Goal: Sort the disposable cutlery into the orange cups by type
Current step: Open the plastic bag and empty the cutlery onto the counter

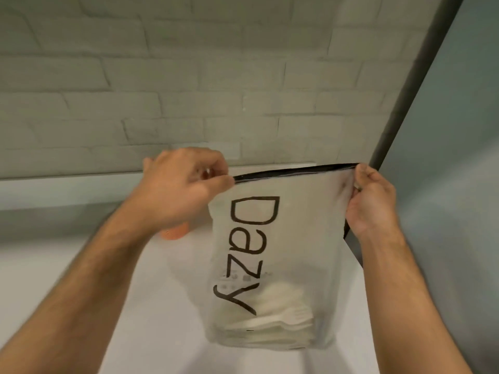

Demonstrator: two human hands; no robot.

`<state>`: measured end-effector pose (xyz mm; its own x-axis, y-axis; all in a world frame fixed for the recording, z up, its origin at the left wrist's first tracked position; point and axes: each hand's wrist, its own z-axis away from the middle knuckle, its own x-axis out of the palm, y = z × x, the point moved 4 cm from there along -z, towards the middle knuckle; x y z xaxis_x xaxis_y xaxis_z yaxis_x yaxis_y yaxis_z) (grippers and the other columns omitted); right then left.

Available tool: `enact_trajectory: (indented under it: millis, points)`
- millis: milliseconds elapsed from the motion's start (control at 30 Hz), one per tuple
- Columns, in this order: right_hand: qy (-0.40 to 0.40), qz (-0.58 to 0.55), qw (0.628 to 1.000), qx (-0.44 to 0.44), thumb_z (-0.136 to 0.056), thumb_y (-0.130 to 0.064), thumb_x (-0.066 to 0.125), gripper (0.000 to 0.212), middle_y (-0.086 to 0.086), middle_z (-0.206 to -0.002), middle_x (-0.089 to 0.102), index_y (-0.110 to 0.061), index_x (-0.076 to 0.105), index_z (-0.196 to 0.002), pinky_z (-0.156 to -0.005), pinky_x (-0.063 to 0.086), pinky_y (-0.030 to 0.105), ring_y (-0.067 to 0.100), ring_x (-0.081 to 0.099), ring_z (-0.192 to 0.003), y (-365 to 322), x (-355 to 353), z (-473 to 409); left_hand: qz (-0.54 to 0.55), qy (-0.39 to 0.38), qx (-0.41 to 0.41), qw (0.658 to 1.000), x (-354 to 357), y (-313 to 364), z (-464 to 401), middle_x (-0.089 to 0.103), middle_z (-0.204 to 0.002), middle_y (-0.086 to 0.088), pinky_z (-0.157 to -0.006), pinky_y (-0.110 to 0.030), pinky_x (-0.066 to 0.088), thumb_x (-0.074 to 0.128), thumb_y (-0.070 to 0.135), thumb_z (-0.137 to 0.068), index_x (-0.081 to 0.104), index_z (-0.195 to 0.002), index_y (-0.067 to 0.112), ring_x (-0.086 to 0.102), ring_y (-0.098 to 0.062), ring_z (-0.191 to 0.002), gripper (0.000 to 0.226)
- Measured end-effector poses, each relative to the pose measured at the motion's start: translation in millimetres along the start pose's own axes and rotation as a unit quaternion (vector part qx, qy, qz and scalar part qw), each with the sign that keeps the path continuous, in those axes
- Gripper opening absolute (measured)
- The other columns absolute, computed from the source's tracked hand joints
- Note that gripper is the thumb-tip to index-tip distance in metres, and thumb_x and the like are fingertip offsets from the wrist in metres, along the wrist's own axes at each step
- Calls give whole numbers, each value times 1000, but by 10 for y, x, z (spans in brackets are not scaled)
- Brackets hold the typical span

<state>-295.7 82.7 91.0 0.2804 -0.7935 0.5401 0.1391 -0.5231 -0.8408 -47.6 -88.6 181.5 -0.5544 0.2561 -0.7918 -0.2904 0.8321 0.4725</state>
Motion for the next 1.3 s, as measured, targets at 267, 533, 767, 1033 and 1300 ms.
enact_trajectory:
  millis: [267,533,767,1033,1300]
  points:
    - [-28,49,998,-9,-102,-9,53,20,-4,-71,63,-15,65,-86,-72,51,20,6,59,-68,127,127,66,296,-193,-70,933,163,-149,149,58,-67,8,-63,-24,40,65,46,-76,65,-66,20,52,-6,-62,28]
    - [-14,161,985,-68,-95,-20,65,8,0,-96,65,-28,66,-91,-93,50,34,14,59,-89,159,16,152,283,-361,-139,878,923,31,-157,66,-77,-1,-57,-25,44,64,15,-91,69,-95,5,53,-13,-61,12]
    - [-58,422,894,138,-74,-82,54,64,0,-90,68,-27,62,-104,-68,48,31,15,62,-74,152,-142,888,334,-374,-163,850,1236,215,-105,62,-56,4,-48,-24,48,58,-2,-88,56,-80,10,59,-10,-49,14]
    - [-173,92,939,283,-92,10,51,26,20,-98,74,6,68,-111,-68,61,35,25,74,-79,410,21,1016,510,-333,-247,754,1348,4,-65,62,-92,-21,-62,-30,57,37,-28,-79,56,-118,-8,62,-21,-77,48]
    - [-254,-138,878,380,-61,-2,76,69,21,-118,67,2,62,-128,-86,60,47,31,69,-97,397,322,993,640,-341,-331,604,1078,-240,101,49,-81,-10,-66,-27,34,43,4,-76,65,-85,5,41,-19,-69,24]
